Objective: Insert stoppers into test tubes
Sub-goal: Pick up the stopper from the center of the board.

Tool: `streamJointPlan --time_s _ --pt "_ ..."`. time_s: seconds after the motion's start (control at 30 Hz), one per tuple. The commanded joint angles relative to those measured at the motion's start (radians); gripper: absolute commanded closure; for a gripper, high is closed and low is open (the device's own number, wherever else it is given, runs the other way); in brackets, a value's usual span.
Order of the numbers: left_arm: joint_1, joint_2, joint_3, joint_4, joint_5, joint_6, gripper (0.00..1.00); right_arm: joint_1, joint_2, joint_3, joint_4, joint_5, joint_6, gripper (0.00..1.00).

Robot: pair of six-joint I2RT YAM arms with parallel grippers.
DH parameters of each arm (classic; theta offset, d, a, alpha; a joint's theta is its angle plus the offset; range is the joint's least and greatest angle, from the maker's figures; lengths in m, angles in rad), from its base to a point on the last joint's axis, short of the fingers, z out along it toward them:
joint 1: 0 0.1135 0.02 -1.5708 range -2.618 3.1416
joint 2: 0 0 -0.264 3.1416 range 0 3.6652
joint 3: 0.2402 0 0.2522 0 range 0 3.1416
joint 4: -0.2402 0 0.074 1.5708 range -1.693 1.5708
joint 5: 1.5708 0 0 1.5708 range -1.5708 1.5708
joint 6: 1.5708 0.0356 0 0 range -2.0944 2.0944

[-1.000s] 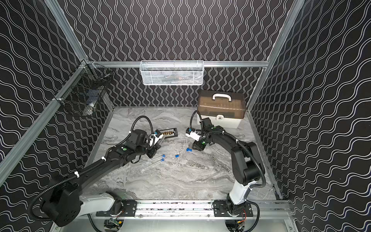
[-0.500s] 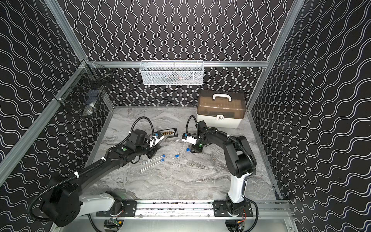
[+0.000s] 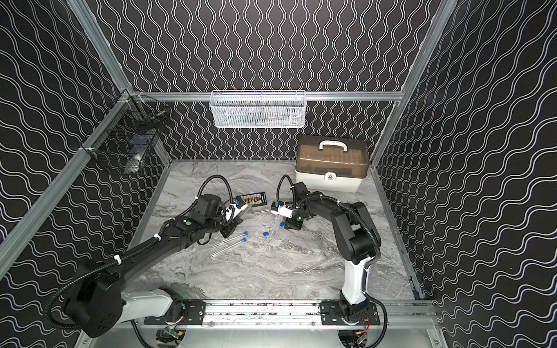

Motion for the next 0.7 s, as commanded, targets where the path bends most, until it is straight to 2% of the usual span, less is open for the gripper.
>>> streamJointPlan --time_s 0.0,0.5,0.67 --pt "0.01 -0.004 -0.002 0.033 0.022 0.005 1.0 0.003 0.009 0.009 -0.017 -0.002 -0.027 0.67" --pt "0.016 -0.009 -0.002 0.022 0.029 0.024 1.0 0.004 0.024 0.006 -0.02 0.034 -0.039 0.76" --pt "0.016 -0.009 0.001 0.02 0.031 0.028 1.0 0.004 0.028 0.005 -0.021 0.04 -0.044 0.82"
